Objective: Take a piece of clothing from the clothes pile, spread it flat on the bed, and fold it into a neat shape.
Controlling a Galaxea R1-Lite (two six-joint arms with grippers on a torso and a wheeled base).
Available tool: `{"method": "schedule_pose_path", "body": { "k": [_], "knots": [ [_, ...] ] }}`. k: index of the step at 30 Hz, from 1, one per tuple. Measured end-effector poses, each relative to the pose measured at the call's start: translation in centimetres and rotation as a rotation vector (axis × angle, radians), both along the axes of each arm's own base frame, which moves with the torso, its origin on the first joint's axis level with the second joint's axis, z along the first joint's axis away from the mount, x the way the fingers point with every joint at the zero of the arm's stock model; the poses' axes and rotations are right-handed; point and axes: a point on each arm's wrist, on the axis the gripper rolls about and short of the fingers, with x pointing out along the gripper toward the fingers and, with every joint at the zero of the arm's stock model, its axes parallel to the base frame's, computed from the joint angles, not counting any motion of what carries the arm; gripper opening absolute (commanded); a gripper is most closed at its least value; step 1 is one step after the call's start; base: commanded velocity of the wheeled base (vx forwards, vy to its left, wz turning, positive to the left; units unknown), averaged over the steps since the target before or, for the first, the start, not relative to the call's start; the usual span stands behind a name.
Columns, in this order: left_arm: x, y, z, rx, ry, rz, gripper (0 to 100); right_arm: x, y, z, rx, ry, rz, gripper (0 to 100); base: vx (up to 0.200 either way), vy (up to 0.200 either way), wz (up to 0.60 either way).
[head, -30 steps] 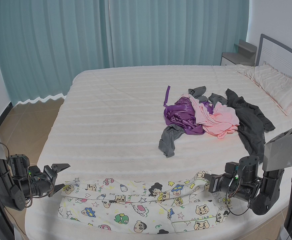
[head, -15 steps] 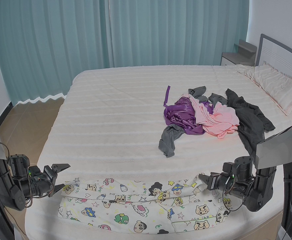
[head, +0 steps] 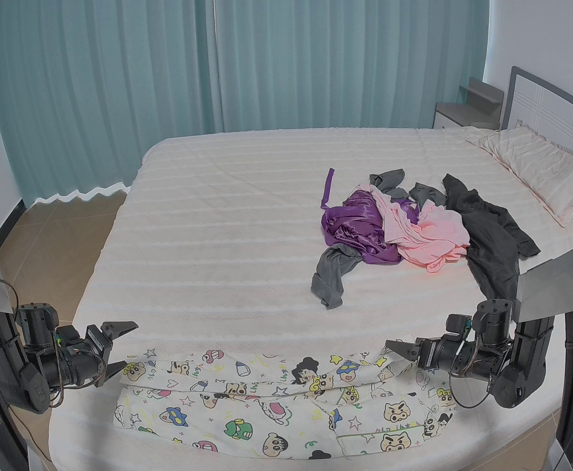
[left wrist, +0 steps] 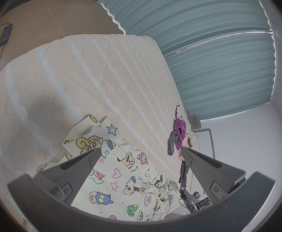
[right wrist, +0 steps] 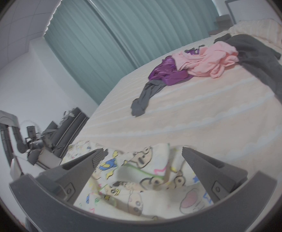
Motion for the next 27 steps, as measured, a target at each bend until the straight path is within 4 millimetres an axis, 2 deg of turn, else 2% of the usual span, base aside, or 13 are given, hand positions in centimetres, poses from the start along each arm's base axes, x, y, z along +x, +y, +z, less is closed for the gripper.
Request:
{"method": "schedule_pose_path", "body": {
  "k": [7,8,17,23,27],
  "knots": [
    [0.0,0.0,0.0,0.0,0.001,-0.001,100,0.2,-0.1,0.3,0.029,-0.004,0.06,100,0.0,0.0,0.0],
    [0.0,0.0,0.0,0.0,0.001,0.0,100,0.3,0.0,0.2,0.027,0.004,0.062,0,0.0,0.0,0.0],
    [0.0,0.0,-0.1,0.0,0.003,-0.002,100,1.5,0.5,0.1,0.017,0.034,0.064,0,0.0,0.0,0.0],
    [0.0,0.0,-0.1,0.0,0.003,-0.001,100,1.7,1.0,1.3,0.025,-0.01,0.076,0,0.0,0.0,0.0],
    [0.0,0.0,-0.1,0.0,0.003,-0.001,100,0.9,1.3,2.6,0.03,-0.028,0.093,0,0.0,0.0,0.0]
  ]
}}
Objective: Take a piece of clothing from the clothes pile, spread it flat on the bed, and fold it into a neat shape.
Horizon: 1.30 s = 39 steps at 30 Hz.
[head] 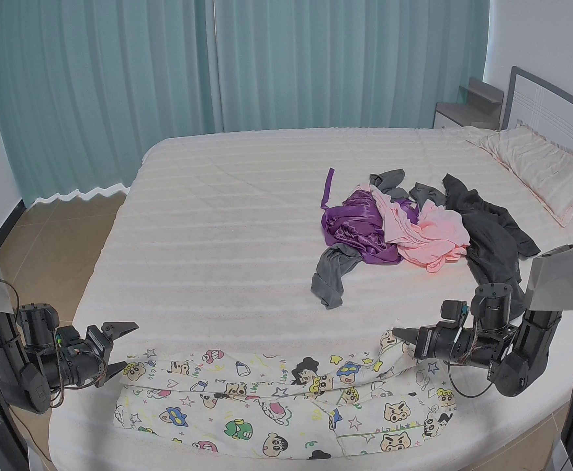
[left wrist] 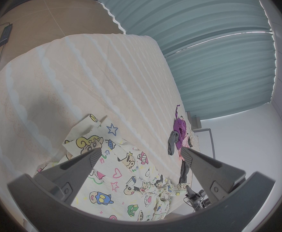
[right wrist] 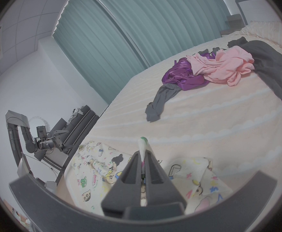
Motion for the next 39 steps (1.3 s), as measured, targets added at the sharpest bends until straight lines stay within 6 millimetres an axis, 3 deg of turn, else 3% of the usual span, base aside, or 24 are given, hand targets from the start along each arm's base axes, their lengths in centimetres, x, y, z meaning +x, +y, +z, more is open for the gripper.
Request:
{"method": "schedule_pose_path", "body": {
  "k": [11,17,25,26,33,39],
  "knots": [
    [0.0,0.0,0.0,0.001,0.0,0.0,100,-4.8,-0.1,1.7,-0.043,0.03,0.063,0,0.0,0.0,0.0],
    [0.0,0.0,0.0,0.001,-0.001,0.0,100,-6.2,-0.6,1.2,-0.081,0.071,0.074,0,0.0,0.0,0.0],
    [0.0,0.0,0.0,0.002,-0.001,0.0,100,-6.6,-0.8,-0.8,-0.117,0.154,0.071,0,0.0,0.0,0.0],
    [0.0,0.0,0.0,0.001,0.0,0.0,100,-6.5,-0.8,-1.2,-0.126,0.165,0.063,100,0.0,0.0,0.0],
    [0.0,0.0,0.0,0.002,0.0,0.001,100,-6.1,-1.5,-2.9,-0.185,0.206,-0.026,100,0.0,0.0,0.0],
    [0.0,0.0,0.0,0.002,0.0,0.001,100,-5.3,-2.3,-2.1,-0.186,0.142,-0.105,100,0.0,0.0,0.0]
  ]
}}
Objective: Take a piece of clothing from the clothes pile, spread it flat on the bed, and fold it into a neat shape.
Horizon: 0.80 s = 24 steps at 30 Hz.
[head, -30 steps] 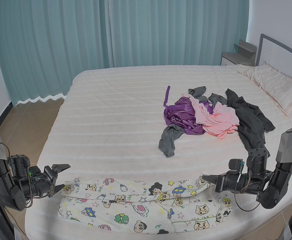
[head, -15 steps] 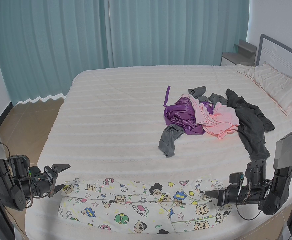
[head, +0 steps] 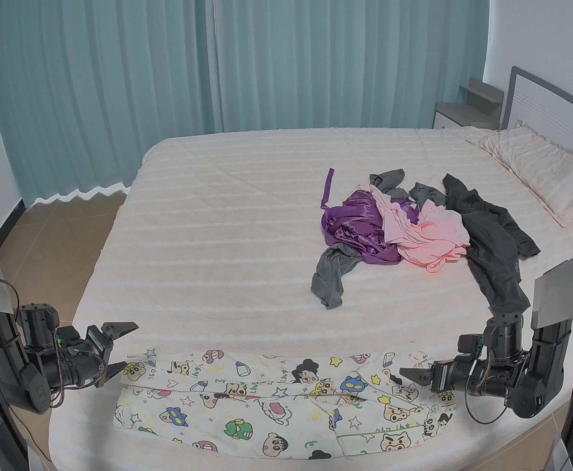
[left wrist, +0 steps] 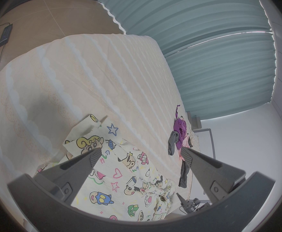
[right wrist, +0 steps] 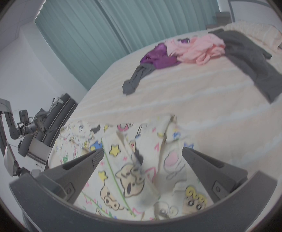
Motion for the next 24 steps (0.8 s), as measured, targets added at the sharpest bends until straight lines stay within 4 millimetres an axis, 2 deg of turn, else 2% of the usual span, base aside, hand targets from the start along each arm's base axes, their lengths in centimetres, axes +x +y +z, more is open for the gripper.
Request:
{"method": "schedule_pose_path", "body": {
  "k": [5,10,18,24],
  "knots": [
    [0.0,0.0,0.0,0.0,0.0,0.0,100,1.6,0.3,1.8,0.011,-0.106,-0.028,100,0.0,0.0,0.0],
    [0.0,0.0,0.0,0.0,0.0,0.0,100,2.6,2.1,2.2,0.018,-0.119,0.026,100,0.0,0.0,0.0],
    [0.0,0.0,0.0,0.0,0.0,-0.001,100,4.7,5.5,-0.4,0.062,-0.075,0.178,100,0.0,0.0,0.0],
    [0.0,0.0,0.0,0.0,0.0,-0.002,100,5.2,6.4,-2.0,0.077,-0.032,0.237,100,0.0,0.0,0.0]
  ]
}}
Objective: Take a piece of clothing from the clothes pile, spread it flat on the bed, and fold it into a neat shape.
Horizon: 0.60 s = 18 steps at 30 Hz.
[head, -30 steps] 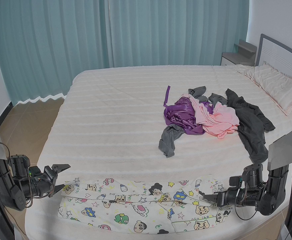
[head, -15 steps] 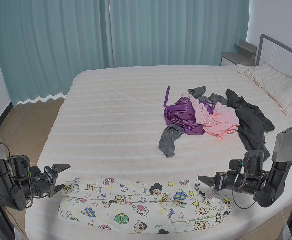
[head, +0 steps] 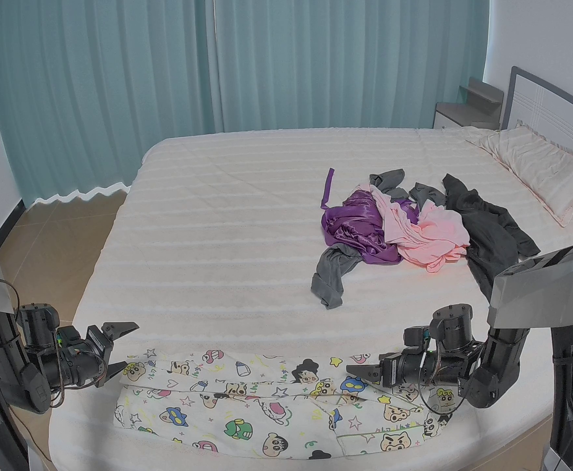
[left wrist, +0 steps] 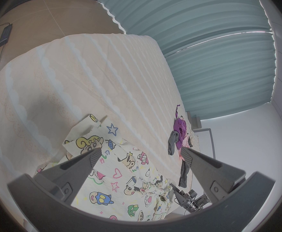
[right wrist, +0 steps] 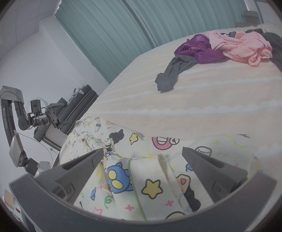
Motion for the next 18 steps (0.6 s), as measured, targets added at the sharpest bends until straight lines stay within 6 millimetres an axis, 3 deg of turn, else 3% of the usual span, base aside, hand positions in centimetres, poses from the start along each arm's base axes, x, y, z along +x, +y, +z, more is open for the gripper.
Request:
{"method": "schedule_pose_path", "body": {
  "k": [4,5,18],
  "knots": [
    [0.0,-0.02,-0.01,0.0,0.001,-0.001,100,0.04,0.14,-0.38,-0.003,0.006,0.005,100,0.0,0.0,0.0],
    [0.0,-0.02,-0.02,0.0,0.001,-0.001,100,0.03,0.14,-0.45,-0.004,0.008,0.005,0,0.0,0.0,0.0],
    [0.0,-0.02,-0.03,-0.001,0.001,-0.001,100,-0.36,0.73,-0.69,-0.008,0.015,0.026,0,0.0,0.0,0.0]
  ]
}}
